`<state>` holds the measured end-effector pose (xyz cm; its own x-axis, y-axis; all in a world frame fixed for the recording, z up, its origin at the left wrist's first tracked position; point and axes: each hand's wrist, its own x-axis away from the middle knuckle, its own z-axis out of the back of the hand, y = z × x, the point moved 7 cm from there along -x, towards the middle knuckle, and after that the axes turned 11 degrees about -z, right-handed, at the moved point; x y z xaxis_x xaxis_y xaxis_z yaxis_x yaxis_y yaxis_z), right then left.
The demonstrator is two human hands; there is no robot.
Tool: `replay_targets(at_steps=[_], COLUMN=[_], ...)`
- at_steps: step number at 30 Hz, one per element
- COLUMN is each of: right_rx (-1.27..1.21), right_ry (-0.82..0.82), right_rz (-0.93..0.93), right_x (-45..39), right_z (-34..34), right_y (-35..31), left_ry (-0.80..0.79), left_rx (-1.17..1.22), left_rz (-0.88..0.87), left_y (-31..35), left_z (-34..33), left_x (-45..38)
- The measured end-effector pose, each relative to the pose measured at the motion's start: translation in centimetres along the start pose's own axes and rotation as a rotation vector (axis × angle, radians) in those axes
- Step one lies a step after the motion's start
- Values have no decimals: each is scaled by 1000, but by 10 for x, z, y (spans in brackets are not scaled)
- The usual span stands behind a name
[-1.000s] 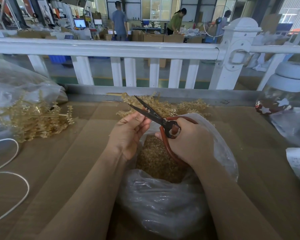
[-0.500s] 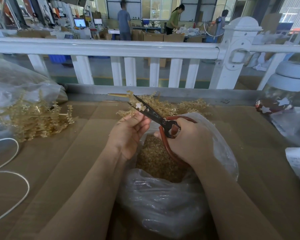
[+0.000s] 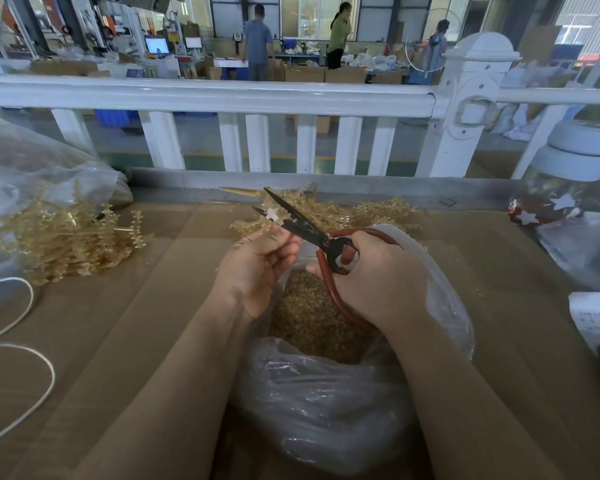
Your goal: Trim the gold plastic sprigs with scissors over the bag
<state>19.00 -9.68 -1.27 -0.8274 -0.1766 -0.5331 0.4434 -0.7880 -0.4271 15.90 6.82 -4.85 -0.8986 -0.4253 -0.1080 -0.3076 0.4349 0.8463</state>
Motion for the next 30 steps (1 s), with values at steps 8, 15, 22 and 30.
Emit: replay_targets(at_steps=[8,15,22,30], right_rx=[-42,-36,-3,-56], right_ry=[-39,-50,-26,-34], right_rz=[4,-5,17,54], right_x=[0,-1,0,1], right_z=[-2,-4,-2,-1], right_y=[0,0,-1,-1], left_ry=[-19,-16,63,272], left_rx=[21,50,79,254], left_rz=[13,25,27,-12], left_y=[0,1,1,4], left_z=[-1,-1,2,18], left_x=[1,2,3,1])
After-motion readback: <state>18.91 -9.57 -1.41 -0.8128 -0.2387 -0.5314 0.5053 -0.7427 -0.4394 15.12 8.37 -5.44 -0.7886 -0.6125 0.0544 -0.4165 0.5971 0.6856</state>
